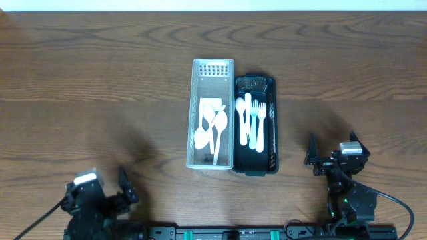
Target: Pack container
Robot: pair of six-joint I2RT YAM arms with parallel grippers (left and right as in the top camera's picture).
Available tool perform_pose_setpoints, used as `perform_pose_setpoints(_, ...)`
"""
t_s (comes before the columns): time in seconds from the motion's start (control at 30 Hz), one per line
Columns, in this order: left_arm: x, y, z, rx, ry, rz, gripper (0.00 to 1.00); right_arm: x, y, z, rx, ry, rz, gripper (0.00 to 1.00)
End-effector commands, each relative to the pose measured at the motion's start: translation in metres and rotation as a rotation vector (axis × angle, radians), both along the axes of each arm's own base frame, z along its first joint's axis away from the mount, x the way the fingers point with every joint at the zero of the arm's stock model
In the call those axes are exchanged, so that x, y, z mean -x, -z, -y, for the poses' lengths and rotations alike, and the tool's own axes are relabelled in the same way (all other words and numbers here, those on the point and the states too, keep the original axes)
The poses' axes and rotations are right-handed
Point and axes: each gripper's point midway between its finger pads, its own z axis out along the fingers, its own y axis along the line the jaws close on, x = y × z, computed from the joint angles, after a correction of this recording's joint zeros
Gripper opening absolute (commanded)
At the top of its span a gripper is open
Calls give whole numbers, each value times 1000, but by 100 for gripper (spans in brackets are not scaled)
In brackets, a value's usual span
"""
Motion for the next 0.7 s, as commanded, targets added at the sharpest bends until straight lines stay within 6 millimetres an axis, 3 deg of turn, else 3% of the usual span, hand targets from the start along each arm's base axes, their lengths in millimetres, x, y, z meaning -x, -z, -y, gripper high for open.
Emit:
perform_pose_setpoints(0.0, -18, 17, 1, -6, 9, 7, 98, 0, 0, 1, 11, 3, 2, 99)
perform_pose_setpoints(0.17, -64, 30, 8, 9, 45, 157, 98, 0, 0, 1, 12, 3, 2, 99)
perform_pose_setpoints(0.3, -89, 43, 20, -17, 126, 262, 98, 0, 0, 1, 11, 3, 2, 99)
perform_pose_setpoints(0.43, -95, 56, 27, -55, 178, 274, 98, 0, 0, 1, 12, 3, 2, 99)
perform_pose_setpoints(0.67, -96, 56, 42, -209, 323, 253, 98, 0, 0, 1, 12, 3, 2, 99)
